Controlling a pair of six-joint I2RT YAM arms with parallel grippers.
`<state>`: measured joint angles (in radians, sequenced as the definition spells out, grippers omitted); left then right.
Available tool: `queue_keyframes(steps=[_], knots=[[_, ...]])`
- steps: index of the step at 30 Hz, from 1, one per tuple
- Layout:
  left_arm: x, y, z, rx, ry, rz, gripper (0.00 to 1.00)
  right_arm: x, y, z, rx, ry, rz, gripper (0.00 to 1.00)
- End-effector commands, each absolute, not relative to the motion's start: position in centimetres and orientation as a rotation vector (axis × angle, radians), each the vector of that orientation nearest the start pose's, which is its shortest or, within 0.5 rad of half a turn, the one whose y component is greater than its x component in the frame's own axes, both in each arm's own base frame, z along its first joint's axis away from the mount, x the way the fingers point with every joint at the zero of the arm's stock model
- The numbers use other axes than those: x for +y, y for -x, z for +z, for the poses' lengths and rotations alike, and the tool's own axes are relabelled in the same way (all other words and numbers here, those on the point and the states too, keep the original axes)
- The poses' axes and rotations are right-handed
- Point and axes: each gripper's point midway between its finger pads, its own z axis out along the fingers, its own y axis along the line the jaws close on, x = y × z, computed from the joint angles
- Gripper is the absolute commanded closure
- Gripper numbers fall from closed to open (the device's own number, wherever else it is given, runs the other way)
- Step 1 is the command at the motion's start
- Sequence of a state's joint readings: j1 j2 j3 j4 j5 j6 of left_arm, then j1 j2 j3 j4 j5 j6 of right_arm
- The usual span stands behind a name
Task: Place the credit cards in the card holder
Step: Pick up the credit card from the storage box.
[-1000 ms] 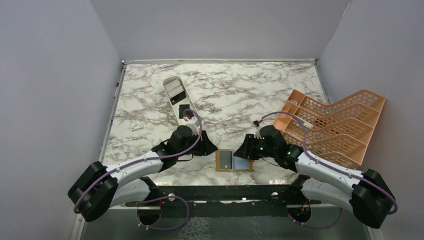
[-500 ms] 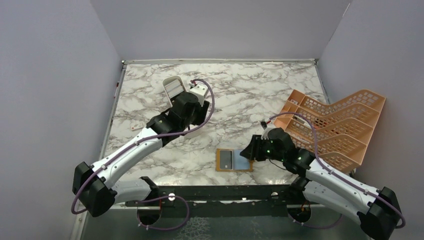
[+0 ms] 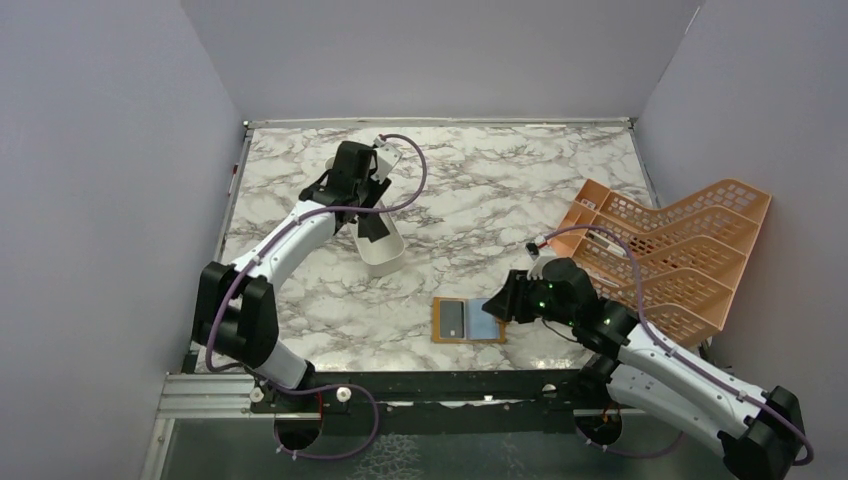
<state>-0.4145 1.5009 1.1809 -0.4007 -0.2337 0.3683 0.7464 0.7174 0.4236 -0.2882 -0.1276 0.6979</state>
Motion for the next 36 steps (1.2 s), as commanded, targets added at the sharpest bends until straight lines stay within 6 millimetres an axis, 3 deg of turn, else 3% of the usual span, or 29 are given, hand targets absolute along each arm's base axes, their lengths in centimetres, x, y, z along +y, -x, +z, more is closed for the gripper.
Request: queue_keyframes(steps=[1, 4, 9, 14, 24, 32, 36], knots=[[-10.5, -44.1, 17.8, 2.039, -0.807, 0.259, 0.43, 21.3, -15.5, 12.4, 2.295, 0.163, 0.946, 0.54], [-9.6, -45.8, 16.5, 2.064, -0.837, 0.309, 0.43, 20.9, -15.6, 12.7, 2.291, 0.156, 0.922, 0.54], [-9.8, -47.9, 14.6, 2.076, -0.915, 0.330, 0.43, 20.4, -15.9, 12.9, 2.275, 0.128, 0.895, 0.54], [-10.1, -48.3, 12.0, 2.098, -0.996, 0.330, 0.43, 20.8, -15.8, 12.6, 2.281, 0.144, 0.914, 0.54], [-8.5, -49.5, 9.1, 2.131, -1.005, 0.466, 0.42, 20.8, -16.0, 13.1, 2.287, 0.137, 0.903, 0.54], [-8.1, -51.0, 9.3, 2.094, -0.968, 0.537, 0.45, 20.5, -15.7, 13.4, 2.280, 0.142, 0.905, 0.54], [-7.3, -50.8, 8.9, 2.079, -0.976, 0.592, 0.50, 20.5, -15.6, 13.5, 2.287, 0.144, 0.902, 0.54]])
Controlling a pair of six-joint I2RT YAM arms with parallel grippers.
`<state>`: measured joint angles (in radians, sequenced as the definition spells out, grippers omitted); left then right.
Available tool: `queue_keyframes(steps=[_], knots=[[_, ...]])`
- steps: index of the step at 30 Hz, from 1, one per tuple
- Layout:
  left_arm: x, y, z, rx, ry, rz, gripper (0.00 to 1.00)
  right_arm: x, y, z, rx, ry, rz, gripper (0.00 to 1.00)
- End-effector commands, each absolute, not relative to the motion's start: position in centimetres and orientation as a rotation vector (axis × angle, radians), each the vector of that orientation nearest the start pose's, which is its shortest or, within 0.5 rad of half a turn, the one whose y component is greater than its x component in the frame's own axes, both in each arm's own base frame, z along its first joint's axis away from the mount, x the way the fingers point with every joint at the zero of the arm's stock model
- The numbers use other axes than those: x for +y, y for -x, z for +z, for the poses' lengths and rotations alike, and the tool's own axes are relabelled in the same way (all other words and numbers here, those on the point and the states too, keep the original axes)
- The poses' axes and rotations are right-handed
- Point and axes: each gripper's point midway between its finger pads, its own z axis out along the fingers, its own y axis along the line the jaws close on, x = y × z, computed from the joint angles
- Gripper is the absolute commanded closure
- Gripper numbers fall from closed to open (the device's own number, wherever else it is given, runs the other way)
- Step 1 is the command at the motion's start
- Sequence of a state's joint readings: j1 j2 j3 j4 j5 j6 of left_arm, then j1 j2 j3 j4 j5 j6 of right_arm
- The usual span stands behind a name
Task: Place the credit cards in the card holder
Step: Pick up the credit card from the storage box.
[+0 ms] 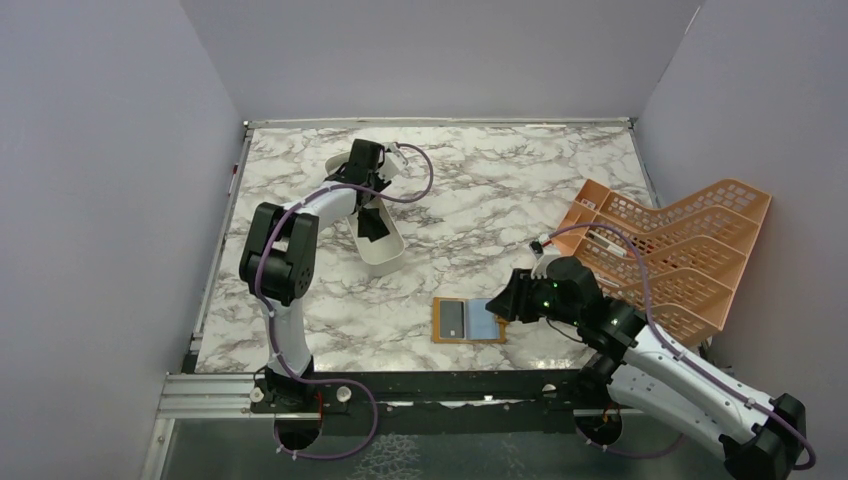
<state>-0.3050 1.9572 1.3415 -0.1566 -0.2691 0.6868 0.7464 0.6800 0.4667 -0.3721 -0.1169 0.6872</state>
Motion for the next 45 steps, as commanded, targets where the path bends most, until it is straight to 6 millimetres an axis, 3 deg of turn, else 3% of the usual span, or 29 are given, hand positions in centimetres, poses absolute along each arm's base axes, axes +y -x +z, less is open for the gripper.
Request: queue_keyframes(steps=[1, 9, 18, 20, 32, 36, 45], knots=[[-7.2, -50.9, 9.0, 2.075, -0.975, 0.604, 0.52, 20.5, -15.6, 13.5, 2.285, 0.142, 0.903, 0.54], [-7.3, -51.3, 9.4, 2.071, -0.987, 0.608, 0.67, 20.6, -15.8, 13.5, 2.286, 0.140, 0.900, 0.54], [-7.1, -51.3, 10.3, 2.063, -0.982, 0.626, 0.68, 20.9, -16.0, 13.3, 2.289, 0.150, 0.902, 0.54], [-7.5, -52.0, 11.8, 2.033, -0.962, 0.623, 0.69, 20.9, -16.0, 13.1, 2.294, 0.152, 0.901, 0.54], [-7.8, -52.0, 12.6, 2.037, -0.970, 0.607, 0.83, 21.1, -15.9, 12.6, 2.301, 0.152, 0.914, 0.54], [-8.6, -51.3, 13.0, 2.056, -0.970, 0.576, 0.99, 21.2, -15.8, 12.6, 2.298, 0.152, 0.925, 0.54], [-11.0, -47.4, 16.1, 2.104, -0.794, 0.390, 1.00, 21.8, -15.4, 11.9, 2.305, 0.152, 0.976, 0.54]])
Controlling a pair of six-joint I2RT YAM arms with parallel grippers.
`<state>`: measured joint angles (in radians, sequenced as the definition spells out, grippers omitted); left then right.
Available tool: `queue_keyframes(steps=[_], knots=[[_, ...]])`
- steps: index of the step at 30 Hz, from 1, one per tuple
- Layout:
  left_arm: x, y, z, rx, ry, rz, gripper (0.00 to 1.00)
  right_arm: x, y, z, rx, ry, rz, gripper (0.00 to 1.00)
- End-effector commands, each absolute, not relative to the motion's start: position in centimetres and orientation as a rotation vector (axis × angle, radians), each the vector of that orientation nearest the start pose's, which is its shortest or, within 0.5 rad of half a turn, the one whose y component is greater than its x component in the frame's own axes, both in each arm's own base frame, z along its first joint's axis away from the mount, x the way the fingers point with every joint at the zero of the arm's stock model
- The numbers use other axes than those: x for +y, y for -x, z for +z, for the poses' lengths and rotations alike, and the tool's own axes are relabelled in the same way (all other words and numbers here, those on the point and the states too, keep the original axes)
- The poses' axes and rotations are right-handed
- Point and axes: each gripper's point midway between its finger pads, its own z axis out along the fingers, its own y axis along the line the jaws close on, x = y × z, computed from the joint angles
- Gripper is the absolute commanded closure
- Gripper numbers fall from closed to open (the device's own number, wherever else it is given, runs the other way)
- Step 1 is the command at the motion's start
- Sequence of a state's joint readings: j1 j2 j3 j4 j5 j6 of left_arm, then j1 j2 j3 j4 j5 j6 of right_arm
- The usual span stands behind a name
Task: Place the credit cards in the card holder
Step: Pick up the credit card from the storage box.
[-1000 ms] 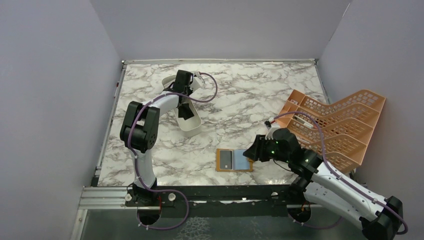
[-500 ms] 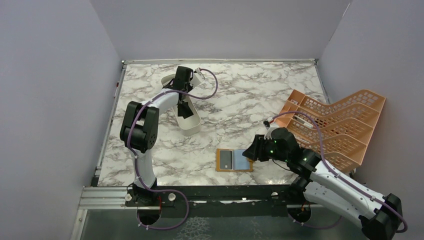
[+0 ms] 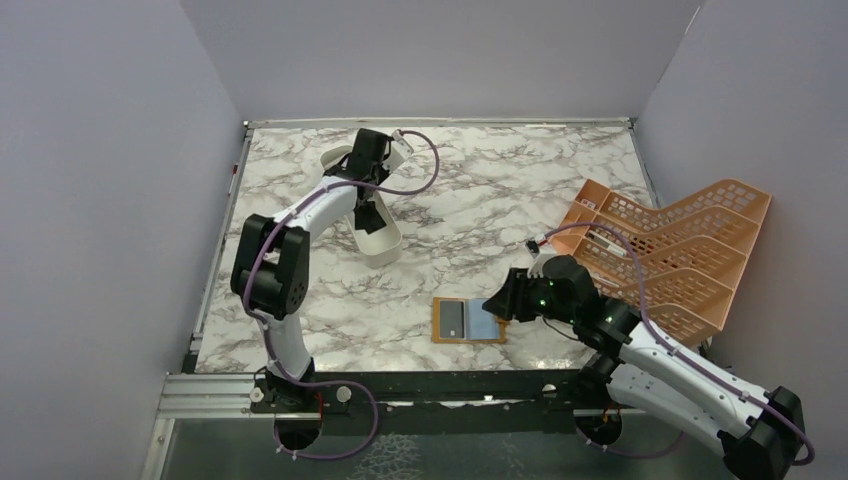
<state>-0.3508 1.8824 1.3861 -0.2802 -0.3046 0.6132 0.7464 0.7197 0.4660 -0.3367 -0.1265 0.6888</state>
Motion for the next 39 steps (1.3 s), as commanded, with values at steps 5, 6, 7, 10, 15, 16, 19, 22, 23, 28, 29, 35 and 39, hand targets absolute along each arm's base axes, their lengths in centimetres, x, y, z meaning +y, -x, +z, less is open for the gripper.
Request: queue_keyframes(steps=[5, 6, 7, 10, 15, 16, 19, 22, 23, 28, 29, 35, 39], knots=[[-12.1, -46.0, 19.3, 2.100, -0.634, 0.300, 1.00, 21.8, -15.2, 11.7, 2.319, 0.129, 0.989, 0.54], [-12.4, -45.5, 20.3, 2.089, -0.597, 0.255, 1.00, 21.7, -15.1, 11.6, 2.325, 0.121, 0.986, 0.54], [-13.0, -45.1, 21.0, 2.080, -0.580, 0.195, 1.00, 21.6, -15.1, 11.6, 2.329, 0.108, 0.981, 0.54], [-16.9, -42.9, 22.7, 2.042, -0.590, -0.116, 1.00, 20.8, -15.2, 11.2, 2.349, 0.038, 0.943, 0.54], [-21.6, -38.7, 24.6, 1.999, -0.518, -0.525, 1.00, 19.9, -15.3, 10.3, 2.390, -0.051, 0.887, 0.54], [-22.2, -38.0, 25.1, 2.000, -0.484, -0.598, 1.00, 19.9, -15.3, 10.2, 2.395, -0.056, 0.879, 0.54], [-24.1, -35.7, 25.5, 2.041, -0.388, -0.829, 1.00, 19.0, -15.4, 9.5, 2.427, -0.084, 0.806, 0.54], [-26.0, -33.0, 25.2, 2.094, -0.364, -1.053, 1.00, 17.8, -15.7, 8.8, 2.455, -0.119, 0.703, 0.54], [-26.4, -32.1, 25.0, 2.109, -0.356, -1.115, 1.00, 17.6, -15.7, 8.6, 2.461, -0.124, 0.682, 0.54], [-27.1, -29.1, 23.5, 2.131, -0.240, -1.277, 1.00, 16.8, -15.6, 7.8, 2.491, -0.134, 0.615, 0.54], [-27.2, -28.6, 23.4, 2.123, -0.215, -1.291, 1.00, 16.6, -15.6, 7.5, 2.498, -0.139, 0.600, 0.54], [-28.4, -24.4, 19.9, 2.159, -0.067, -1.442, 1.00, 16.7, -15.6, 6.2, 2.521, -0.136, 0.587, 0.57], [-29.5, -21.9, 17.3, 2.194, -0.007, -1.486, 1.00, 17.7, -15.9, 6.2, 2.514, -0.110, 0.626, 0.58]])
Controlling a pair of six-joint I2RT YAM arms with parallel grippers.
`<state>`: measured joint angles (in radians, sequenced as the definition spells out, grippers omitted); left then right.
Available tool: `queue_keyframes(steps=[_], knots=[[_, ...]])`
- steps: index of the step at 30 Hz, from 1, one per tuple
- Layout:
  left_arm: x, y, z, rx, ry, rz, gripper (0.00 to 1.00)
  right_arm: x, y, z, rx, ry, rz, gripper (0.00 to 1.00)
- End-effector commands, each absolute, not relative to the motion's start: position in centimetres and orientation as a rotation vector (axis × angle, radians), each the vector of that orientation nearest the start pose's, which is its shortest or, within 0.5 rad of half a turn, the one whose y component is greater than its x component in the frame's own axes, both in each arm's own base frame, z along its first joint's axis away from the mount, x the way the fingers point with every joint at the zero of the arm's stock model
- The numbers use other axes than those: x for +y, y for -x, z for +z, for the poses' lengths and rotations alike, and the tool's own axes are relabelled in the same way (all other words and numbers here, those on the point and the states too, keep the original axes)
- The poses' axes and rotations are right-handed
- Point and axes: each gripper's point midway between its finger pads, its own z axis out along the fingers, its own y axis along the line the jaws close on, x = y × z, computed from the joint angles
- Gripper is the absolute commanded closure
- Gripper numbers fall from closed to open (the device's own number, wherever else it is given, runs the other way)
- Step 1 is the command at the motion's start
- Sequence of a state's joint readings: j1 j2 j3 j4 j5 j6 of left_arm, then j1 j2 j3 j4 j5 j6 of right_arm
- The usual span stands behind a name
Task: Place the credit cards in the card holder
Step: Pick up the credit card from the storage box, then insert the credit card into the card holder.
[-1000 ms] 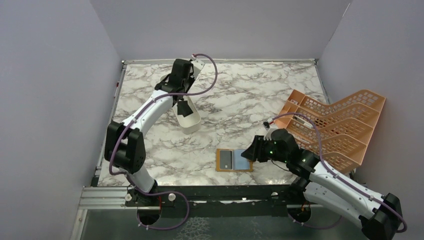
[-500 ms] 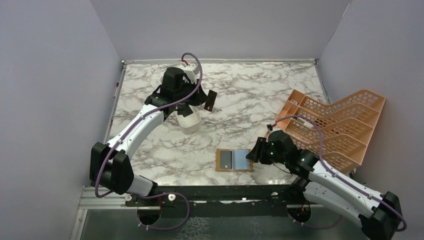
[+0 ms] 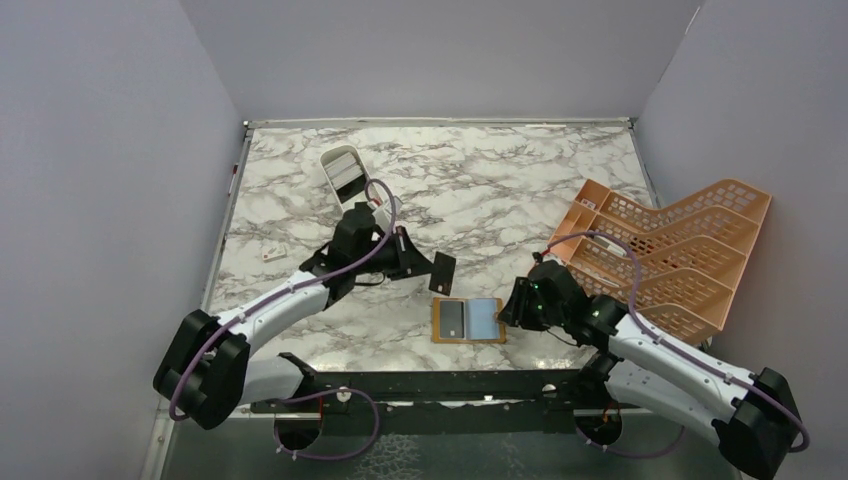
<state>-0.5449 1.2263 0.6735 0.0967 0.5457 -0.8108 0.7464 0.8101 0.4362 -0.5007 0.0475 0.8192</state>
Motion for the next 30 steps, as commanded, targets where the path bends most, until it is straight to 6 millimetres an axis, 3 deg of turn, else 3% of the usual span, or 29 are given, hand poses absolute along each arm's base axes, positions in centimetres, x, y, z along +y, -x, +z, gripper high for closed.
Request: queue_keyframes(steps=[1, 6, 18, 30], knots=[[-29.6, -21.4, 16.4, 2.216, 0.005, -1.475, 1.00, 17.9, -16.0, 6.1, 2.512, -0.102, 0.634, 0.58], [-30.4, -19.7, 13.7, 2.272, 0.053, -1.458, 1.00, 18.4, -16.3, 5.5, 2.524, -0.087, 0.640, 0.56], [-31.7, -17.9, 9.5, 2.358, 0.075, -1.400, 1.00, 17.2, -14.8, 1.1, 2.640, -0.134, 0.547, 0.66], [-31.1, -17.6, 6.6, 2.404, 0.154, -1.303, 1.00, 17.5, -13.7, 0.2, 2.666, -0.153, 0.616, 0.71]])
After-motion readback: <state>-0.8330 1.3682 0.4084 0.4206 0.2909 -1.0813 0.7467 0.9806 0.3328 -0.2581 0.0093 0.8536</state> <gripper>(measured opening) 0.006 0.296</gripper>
